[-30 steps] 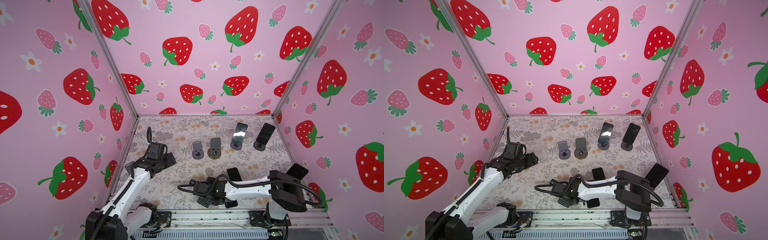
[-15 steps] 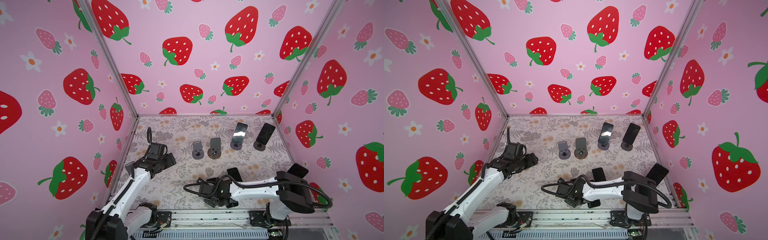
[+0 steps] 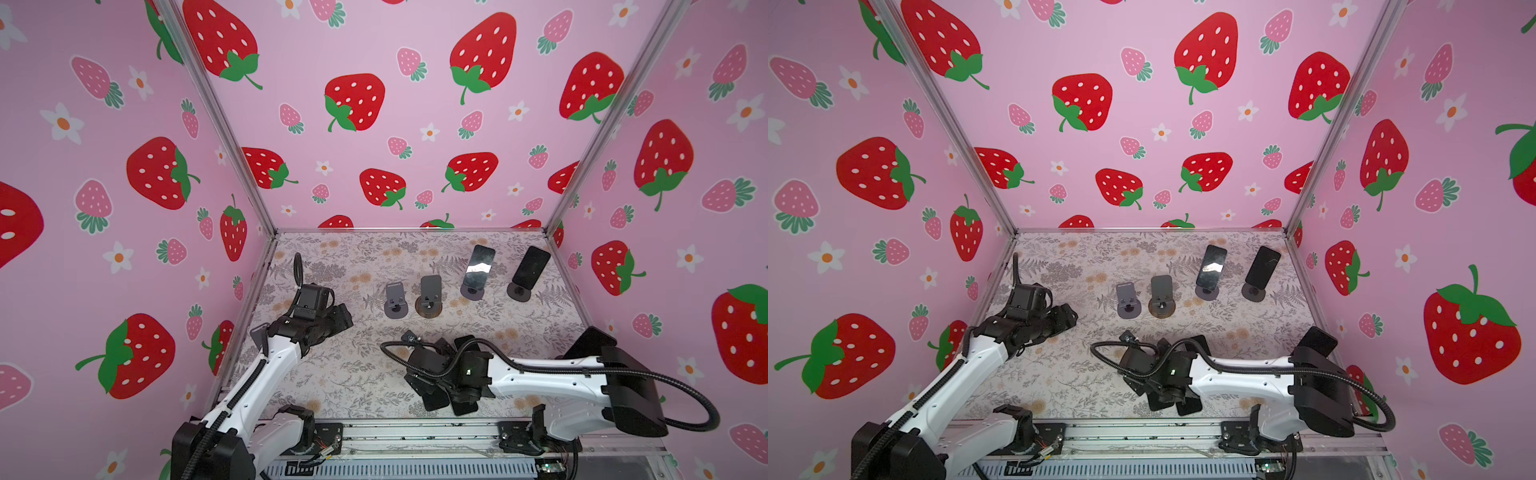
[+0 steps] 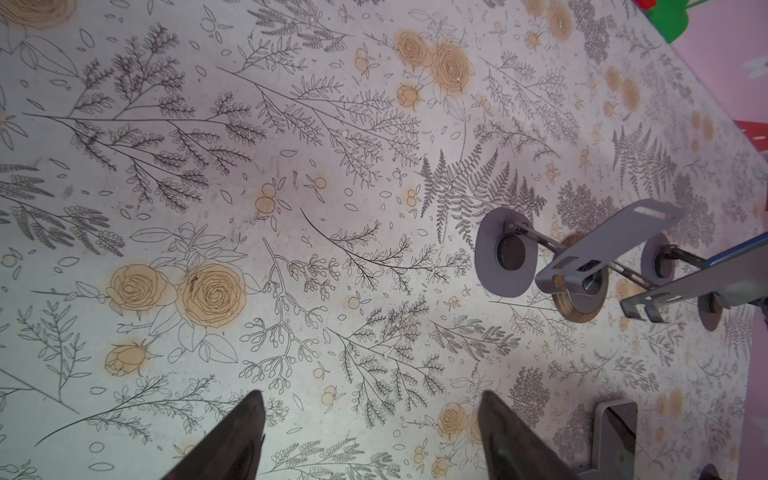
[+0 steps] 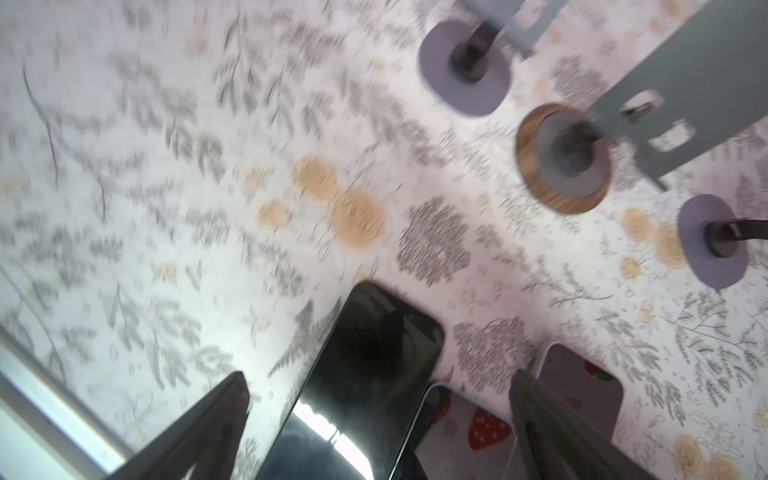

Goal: Remove the phone from the phone stand
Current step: 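Raise the right gripper toward the wall stand while the left moves to middle stands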

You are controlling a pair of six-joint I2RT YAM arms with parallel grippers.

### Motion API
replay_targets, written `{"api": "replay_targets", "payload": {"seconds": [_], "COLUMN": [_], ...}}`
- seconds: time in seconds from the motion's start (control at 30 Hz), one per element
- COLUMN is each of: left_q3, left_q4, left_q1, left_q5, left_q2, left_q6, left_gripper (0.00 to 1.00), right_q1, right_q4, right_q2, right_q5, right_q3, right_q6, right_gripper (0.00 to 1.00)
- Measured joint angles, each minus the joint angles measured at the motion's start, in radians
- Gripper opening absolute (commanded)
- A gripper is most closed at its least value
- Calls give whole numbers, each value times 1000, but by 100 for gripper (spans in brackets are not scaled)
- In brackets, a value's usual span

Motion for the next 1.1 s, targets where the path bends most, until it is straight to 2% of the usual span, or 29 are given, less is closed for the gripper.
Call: {"api": "replay_targets", "payload": {"seconds": [0.2, 0.23, 0.27, 0.43, 0.77, 0.93, 1.1], "left_q3": [56, 78, 95, 185, 218, 212, 209], "left_q4": [9, 10, 10, 19, 17, 16, 14], "left_q1": [0, 0, 0, 1, 1, 1, 1], "left_q5": [-2, -3, -5, -25, -21, -17, -5], "left_q2": [-19, -19, -19, -19, -18, -21, -21], "left_q6": [18, 23, 28, 56, 99, 113, 117], "left_gripper": [84, 89, 100, 99, 99, 99, 100], "right_q1": [-285, -333, -371, -560, -845, -961, -1030], "right_q4": [118, 126, 127, 97, 128, 64, -44], "right_q2": [-93, -98, -99, -81, -16, 46, 48], "right_q5": [-2, -3, -2, 18, -2, -5, 85], "right_q3": [-14, -11, -6, 114, 286, 338, 358], "right_q6": [18, 13, 7, -26, -3, 50, 148], "right_gripper": [100, 100, 100, 100, 100, 100, 100]}}
